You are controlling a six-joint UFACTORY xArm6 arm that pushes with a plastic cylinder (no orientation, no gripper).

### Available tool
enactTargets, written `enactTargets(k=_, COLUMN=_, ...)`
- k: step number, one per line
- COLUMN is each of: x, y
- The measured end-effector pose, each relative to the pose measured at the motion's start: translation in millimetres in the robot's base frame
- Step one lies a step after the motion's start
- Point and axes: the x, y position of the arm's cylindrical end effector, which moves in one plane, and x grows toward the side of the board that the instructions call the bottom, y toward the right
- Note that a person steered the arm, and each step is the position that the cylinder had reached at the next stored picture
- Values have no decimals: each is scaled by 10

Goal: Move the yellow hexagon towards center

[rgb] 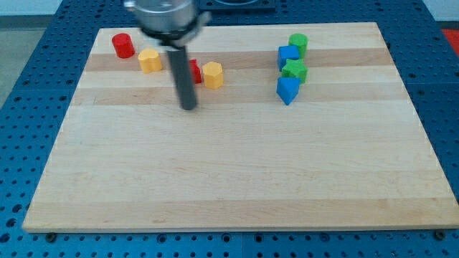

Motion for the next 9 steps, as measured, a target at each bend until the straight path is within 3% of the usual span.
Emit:
enactTargets(k=1, x=-115, y=729)
enactTargets(k=2, x=-479, y=1001)
enactTargets(k=4, x=-1121, y=871)
enactTargets(k=5, x=-1072, y=548)
enactTargets(k=7, x=-308, y=406)
enactTargets(k=9, x=-1139, y=350)
